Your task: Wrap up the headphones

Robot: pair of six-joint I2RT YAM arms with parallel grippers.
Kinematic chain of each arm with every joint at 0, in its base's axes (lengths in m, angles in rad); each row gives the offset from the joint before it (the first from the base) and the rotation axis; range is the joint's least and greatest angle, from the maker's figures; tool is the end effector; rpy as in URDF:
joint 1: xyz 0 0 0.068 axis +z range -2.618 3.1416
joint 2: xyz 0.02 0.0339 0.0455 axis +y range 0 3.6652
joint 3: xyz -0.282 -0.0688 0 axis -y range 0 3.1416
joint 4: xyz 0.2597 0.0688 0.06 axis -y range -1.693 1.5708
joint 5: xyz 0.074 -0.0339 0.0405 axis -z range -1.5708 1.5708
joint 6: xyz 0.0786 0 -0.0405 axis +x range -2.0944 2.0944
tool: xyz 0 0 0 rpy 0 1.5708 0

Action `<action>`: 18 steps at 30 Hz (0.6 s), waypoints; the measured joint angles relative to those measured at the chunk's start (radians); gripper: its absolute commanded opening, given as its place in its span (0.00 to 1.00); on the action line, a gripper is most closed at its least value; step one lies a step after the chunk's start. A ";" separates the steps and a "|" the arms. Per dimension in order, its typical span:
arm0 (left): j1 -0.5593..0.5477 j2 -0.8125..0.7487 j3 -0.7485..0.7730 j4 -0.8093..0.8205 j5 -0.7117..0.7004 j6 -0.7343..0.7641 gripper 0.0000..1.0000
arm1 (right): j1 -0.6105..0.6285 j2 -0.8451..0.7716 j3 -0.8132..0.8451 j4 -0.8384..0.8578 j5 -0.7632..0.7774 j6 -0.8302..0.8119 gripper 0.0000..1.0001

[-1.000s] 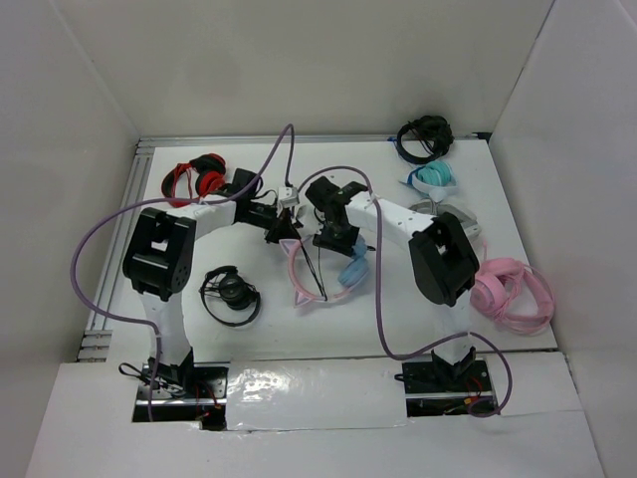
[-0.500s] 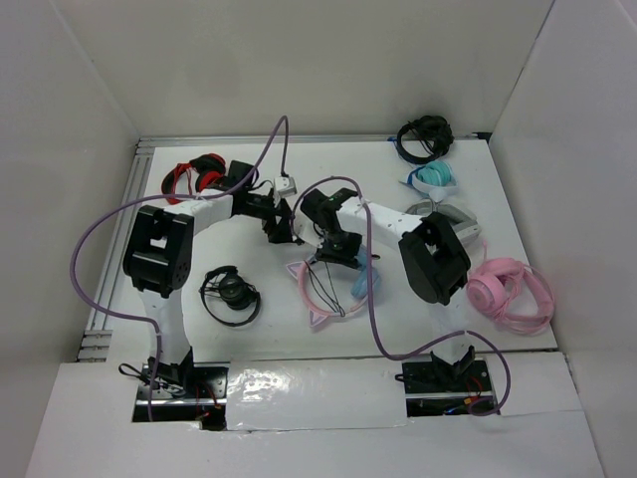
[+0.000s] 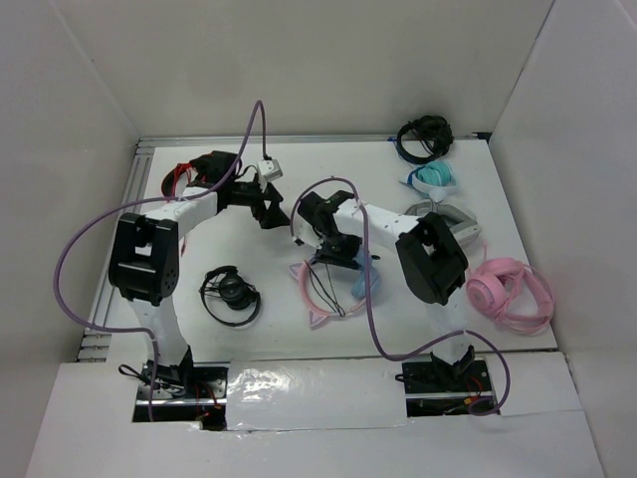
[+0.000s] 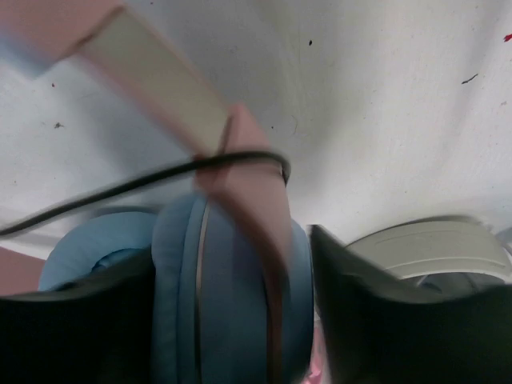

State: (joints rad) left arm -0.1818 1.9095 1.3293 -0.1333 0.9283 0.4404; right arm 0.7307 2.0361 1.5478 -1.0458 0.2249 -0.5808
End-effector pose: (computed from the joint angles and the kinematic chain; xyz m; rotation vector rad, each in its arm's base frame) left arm 0.4365 -0.1442 0.2080 1.0675 1.7970 -0.8915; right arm 0.3167 0.2603 0.1462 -1.8666 2.4367 -0.3414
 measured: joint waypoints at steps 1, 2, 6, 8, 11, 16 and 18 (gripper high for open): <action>0.000 -0.013 -0.008 0.007 0.001 -0.002 0.99 | 0.002 0.000 0.000 0.000 -0.002 0.004 0.78; 0.000 -0.029 -0.021 0.014 0.001 -0.003 0.99 | 0.003 0.000 0.000 0.002 -0.004 0.003 0.79; -0.001 -0.079 -0.062 0.039 0.002 -0.004 0.99 | 0.007 -0.002 -0.001 0.004 -0.013 0.003 0.84; -0.001 -0.096 -0.077 0.048 0.002 -0.006 0.99 | 0.007 -0.004 -0.002 0.005 -0.016 0.003 0.85; -0.003 -0.114 -0.089 0.055 0.008 -0.014 0.99 | 0.008 -0.009 -0.003 0.008 -0.014 0.005 0.89; -0.003 -0.172 -0.118 0.073 0.024 -0.048 0.99 | 0.008 -0.059 -0.024 0.037 -0.021 0.006 1.00; -0.003 -0.228 -0.150 0.101 0.026 -0.075 0.99 | 0.008 -0.106 -0.037 0.060 -0.035 0.003 1.00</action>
State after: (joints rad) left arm -0.1848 1.6814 1.1790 -0.0319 0.9543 0.3656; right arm 0.7383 1.9305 1.5108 -0.9863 0.1894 -0.5777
